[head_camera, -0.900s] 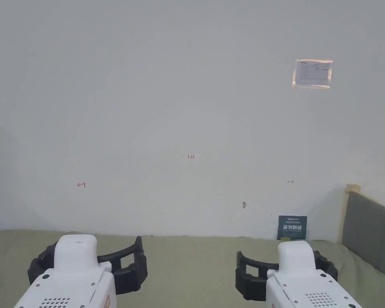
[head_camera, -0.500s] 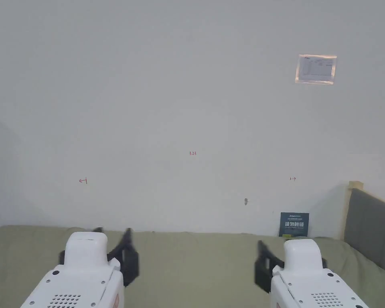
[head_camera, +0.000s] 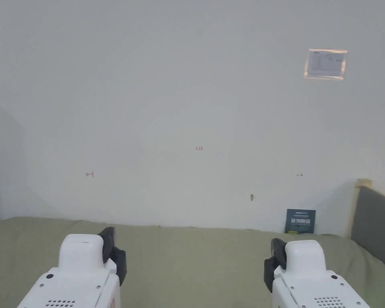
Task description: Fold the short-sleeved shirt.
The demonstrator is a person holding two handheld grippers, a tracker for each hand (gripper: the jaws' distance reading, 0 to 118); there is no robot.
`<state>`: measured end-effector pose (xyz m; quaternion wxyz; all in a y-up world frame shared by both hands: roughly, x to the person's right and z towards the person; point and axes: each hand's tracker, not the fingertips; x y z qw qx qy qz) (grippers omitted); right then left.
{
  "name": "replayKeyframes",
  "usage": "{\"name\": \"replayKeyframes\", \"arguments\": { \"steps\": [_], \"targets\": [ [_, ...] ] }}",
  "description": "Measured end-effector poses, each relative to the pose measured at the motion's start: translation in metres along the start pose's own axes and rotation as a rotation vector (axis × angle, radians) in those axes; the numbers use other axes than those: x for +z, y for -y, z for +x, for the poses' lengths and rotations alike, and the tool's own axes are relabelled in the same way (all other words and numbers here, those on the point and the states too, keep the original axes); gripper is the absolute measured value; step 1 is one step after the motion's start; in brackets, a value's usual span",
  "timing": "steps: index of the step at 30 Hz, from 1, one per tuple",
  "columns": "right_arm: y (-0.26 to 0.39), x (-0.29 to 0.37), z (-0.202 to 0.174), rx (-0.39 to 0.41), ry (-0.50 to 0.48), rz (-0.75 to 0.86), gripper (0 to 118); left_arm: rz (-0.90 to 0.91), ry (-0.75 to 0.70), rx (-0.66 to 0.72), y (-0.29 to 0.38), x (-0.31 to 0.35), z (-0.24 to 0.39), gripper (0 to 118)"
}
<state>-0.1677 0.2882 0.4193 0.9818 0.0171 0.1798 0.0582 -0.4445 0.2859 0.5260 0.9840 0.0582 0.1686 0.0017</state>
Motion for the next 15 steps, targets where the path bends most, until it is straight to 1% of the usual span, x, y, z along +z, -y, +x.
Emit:
{"name": "replayKeyframes", "arguments": {
  "steps": [1, 3, 7, 10, 12, 14, 15],
  "targets": [
    [0.000, -0.004, -0.014, 0.008, -0.032, 0.000, 0, 0.001, -0.034, -0.015, 0.002, 0.008, -0.010, 0],
    [0.002, -0.006, -0.044, -0.002, -0.120, 0.015, 0, 0.001, -0.108, -0.034, 0.003, 0.026, -0.038, 0],
    [0.009, -0.003, -0.105, -0.070, -0.310, 0.009, 0, 0.015, -0.281, -0.103, 0.006, 0.066, -0.094, 0],
    [0.020, -0.003, -0.144, -0.066, -0.386, 0.012, 0, -0.008, -0.377, -0.156, 0.008, 0.084, -0.127, 0],
    [0.026, -0.003, -0.162, -0.050, -0.429, 0.003, 0, -0.057, -0.389, -0.149, 0.010, 0.085, -0.153, 0],
    [0.036, -0.009, -0.179, -0.029, -0.463, -0.005, 0, -0.167, -0.377, -0.121, 0.017, 0.072, -0.174, 12],
    [0.041, -0.011, -0.185, -0.019, -0.474, -0.009, 0, -0.221, -0.376, -0.090, 0.022, 0.062, -0.187, 14]
  ]
}}
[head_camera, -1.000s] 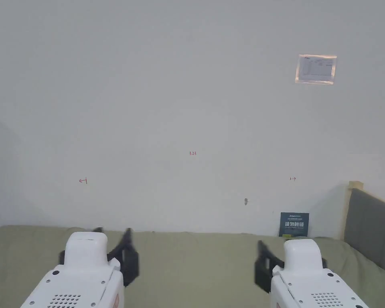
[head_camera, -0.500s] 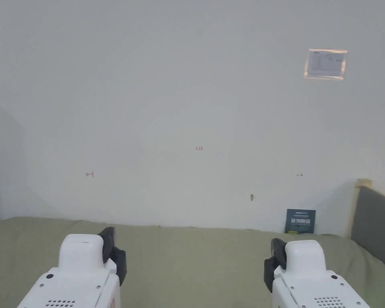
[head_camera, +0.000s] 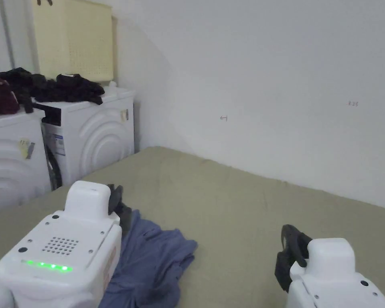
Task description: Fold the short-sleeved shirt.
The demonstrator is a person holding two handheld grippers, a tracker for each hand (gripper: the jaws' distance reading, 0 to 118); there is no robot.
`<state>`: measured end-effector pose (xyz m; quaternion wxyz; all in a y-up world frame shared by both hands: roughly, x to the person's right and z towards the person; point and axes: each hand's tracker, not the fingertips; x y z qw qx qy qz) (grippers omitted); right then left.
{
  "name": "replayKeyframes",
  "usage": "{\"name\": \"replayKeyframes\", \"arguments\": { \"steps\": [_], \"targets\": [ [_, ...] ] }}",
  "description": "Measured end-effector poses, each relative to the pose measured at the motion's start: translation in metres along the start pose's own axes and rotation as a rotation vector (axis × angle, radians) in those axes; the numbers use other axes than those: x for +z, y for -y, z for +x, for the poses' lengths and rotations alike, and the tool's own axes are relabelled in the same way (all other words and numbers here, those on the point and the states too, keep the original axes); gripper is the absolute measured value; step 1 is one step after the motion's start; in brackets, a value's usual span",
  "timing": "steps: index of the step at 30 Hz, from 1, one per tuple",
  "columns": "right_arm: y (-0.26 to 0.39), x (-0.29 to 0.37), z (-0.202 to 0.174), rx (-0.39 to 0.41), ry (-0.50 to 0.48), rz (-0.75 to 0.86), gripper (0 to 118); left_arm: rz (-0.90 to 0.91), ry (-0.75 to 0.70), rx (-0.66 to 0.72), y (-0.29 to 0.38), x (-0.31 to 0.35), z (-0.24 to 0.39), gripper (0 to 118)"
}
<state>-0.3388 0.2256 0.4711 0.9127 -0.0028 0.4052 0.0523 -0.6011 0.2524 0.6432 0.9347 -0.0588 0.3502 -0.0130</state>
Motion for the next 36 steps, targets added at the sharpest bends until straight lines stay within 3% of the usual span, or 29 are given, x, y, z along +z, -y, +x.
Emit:
{"name": "replayKeyframes", "arguments": {
  "steps": [4, 8, 12, 17, 18, 19, 20, 21, 25, 29, 30, 32, 34, 36],
  "targets": [
    [0.020, -0.026, -0.014, 0.050, -0.036, -0.045, 0, -0.408, 0.058, 0.068, 0.038, -0.096, -0.017, 14],
    [0.042, -0.058, -0.015, 0.071, -0.052, -0.099, 0, -0.866, 0.136, 0.143, 0.119, -0.207, -0.022, 14],
    [0.064, -0.090, -0.010, 0.077, -0.059, -0.159, 0, -1.071, 0.162, 0.173, 0.188, -0.281, -0.010, 14],
    [0.085, -0.124, 0.002, 0.068, -0.053, -0.219, 0, -1.046, 0.120, 0.095, 0.215, -0.324, 0.005, 15],
    [0.089, -0.128, 0.003, 0.066, -0.055, -0.230, 0, -0.994, 0.098, 0.092, 0.214, -0.328, 0.005, 37],
    [0.092, -0.132, 0.005, 0.065, -0.059, -0.243, 0, -0.954, 0.061, 0.086, 0.215, -0.334, 0.004, 101],
    [0.096, -0.136, 0.006, 0.069, -0.057, -0.256, 0, -0.952, 0.035, 0.081, 0.217, -0.335, 0.001, 118],
    [0.100, -0.138, 0.007, 0.071, -0.057, -0.264, 0, -0.826, 0.019, 0.106, 0.217, -0.338, -0.001, 115],
    [0.114, -0.146, 0.008, 0.055, -0.053, -0.293, 0, -0.995, 0.052, 0.136, 0.236, -0.361, -0.008, 115],
    [0.120, -0.149, 0.008, 0.043, -0.059, -0.321, 0, -1.028, 0.049, 0.130, 0.252, -0.370, -0.009, 112],
    [0.121, -0.148, 0.008, 0.045, -0.060, -0.324, 0, -1.029, 0.047, 0.137, 0.246, -0.368, -0.011, 98],
    [0.121, -0.148, 0.010, 0.050, -0.057, -0.322, 0, -0.938, 0.004, 0.143, 0.232, -0.361, -0.018, 2],
    [0.120, -0.147, 0.012, 0.031, -0.052, -0.317, 0, -0.890, -0.031, 0.183, 0.229, -0.357, -0.027, 3],
    [0.118, -0.147, 0.014, 0.014, -0.048, -0.313, 0, -0.994, 0.047, 0.231, 0.235, -0.360, -0.032, 3]
  ]
}}
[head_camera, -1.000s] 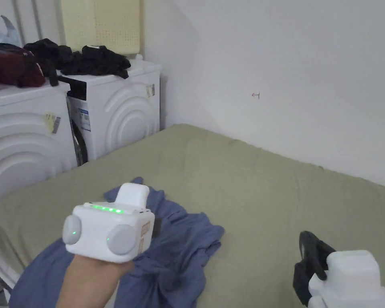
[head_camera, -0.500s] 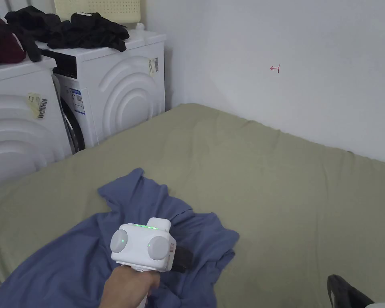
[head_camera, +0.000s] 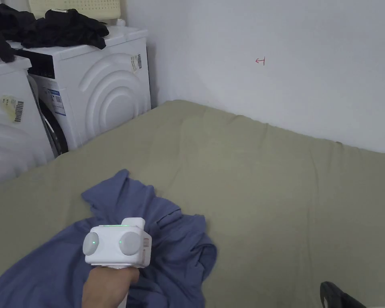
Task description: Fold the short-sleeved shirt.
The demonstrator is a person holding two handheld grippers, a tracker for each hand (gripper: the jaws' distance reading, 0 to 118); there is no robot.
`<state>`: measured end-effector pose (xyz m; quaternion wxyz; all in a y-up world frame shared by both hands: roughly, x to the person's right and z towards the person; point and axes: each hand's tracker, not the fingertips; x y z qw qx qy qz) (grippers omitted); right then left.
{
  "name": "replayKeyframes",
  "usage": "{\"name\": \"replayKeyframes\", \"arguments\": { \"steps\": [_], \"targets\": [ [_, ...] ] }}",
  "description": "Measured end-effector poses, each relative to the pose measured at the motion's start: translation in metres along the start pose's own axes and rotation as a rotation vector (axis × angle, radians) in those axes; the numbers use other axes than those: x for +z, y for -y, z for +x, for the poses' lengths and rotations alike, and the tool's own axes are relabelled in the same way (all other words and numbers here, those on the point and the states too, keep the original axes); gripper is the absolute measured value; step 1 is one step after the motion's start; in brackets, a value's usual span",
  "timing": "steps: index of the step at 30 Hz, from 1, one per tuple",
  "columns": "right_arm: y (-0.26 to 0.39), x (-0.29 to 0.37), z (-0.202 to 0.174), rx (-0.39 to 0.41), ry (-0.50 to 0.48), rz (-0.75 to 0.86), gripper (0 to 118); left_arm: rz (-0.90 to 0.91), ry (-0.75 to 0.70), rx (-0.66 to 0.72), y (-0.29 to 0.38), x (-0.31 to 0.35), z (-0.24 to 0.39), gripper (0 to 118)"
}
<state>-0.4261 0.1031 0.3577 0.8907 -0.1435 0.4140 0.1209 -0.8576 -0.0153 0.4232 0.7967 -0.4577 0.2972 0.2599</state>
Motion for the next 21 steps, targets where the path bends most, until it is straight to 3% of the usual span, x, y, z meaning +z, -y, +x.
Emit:
{"name": "replayKeyframes", "arguments": {
  "steps": [3, 6, 9, 15, 21],
  "targets": [
    [0.000, 0.008, 0.005, -0.011, 0.009, 0.004, 0, 0.067, -0.003, -0.026, 0.002, 0.009, 0.004, 3],
    [-0.001, 0.018, 0.012, -0.015, 0.022, 0.007, 0, 0.154, 0.170, 0.029, -0.003, 0.030, 0.021, 3],
    [-0.004, 0.031, 0.024, -0.021, 0.052, 0.014, 0, 0.209, 0.247, -0.026, -0.012, 0.051, 0.061, 3],
    [-0.002, 0.084, 0.064, -0.061, 0.141, 0.041, 0, 0.272, 0.459, -0.138, -0.014, 0.097, 0.185, 3],
    [0.009, 0.149, 0.120, -0.091, 0.276, 0.062, 0, 0.304, 0.728, -0.281, 0.020, 0.159, 0.352, 3]
  ]
}}
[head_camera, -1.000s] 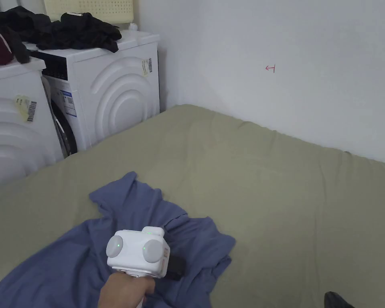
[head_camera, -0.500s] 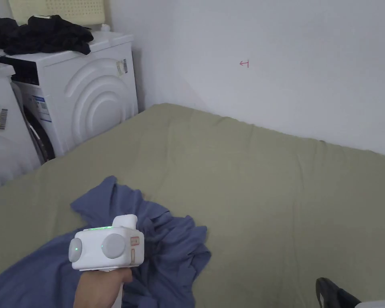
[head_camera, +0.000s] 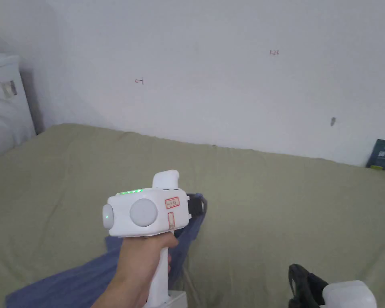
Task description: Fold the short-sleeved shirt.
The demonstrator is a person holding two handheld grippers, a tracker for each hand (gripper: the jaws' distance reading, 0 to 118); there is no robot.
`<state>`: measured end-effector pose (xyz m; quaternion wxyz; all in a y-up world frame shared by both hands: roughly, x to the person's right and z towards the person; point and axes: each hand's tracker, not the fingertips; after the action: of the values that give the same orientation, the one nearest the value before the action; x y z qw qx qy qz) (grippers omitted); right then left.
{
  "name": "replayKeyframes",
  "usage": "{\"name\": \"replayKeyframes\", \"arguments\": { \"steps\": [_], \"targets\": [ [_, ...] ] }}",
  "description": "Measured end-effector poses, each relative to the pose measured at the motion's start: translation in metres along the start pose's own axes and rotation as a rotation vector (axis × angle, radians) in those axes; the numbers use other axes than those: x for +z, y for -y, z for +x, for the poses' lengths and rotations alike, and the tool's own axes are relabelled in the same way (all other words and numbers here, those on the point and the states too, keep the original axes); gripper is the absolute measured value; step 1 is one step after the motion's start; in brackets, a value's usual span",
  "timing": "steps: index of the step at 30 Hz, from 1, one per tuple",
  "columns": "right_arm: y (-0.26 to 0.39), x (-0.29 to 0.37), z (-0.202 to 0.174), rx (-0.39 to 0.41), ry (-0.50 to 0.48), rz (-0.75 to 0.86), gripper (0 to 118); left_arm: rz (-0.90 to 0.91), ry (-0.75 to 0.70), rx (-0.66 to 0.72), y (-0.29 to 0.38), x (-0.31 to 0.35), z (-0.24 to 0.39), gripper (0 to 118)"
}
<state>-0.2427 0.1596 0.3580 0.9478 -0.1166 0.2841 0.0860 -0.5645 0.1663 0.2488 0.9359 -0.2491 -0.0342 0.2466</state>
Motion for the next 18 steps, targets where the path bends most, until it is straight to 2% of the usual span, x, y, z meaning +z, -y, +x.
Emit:
{"name": "replayKeyframes", "arguments": {
  "steps": [3, 6, 10, 14, 18],
  "targets": [
    [0.004, 0.021, 0.038, -0.012, 0.072, 0.004, 0, 0.000, 0.158, -0.069, 0.000, -0.024, 0.084, 3],
    [0.011, 0.035, 0.072, -0.027, 0.138, -0.005, 0, -0.048, 0.240, -0.134, 0.013, -0.057, 0.152, 3],
    [0.029, 0.048, 0.115, -0.072, 0.218, -0.026, 0, -0.208, 0.173, -0.232, 0.065, -0.136, 0.200, 3],
    [0.051, 0.050, 0.147, -0.107, 0.273, -0.060, 0, -0.395, 0.079, -0.269, 0.140, -0.219, 0.211, 4],
    [0.066, 0.051, 0.164, -0.137, 0.298, -0.093, 0, -0.470, 0.027, -0.293, 0.187, -0.254, 0.210, 4]
  ]
}}
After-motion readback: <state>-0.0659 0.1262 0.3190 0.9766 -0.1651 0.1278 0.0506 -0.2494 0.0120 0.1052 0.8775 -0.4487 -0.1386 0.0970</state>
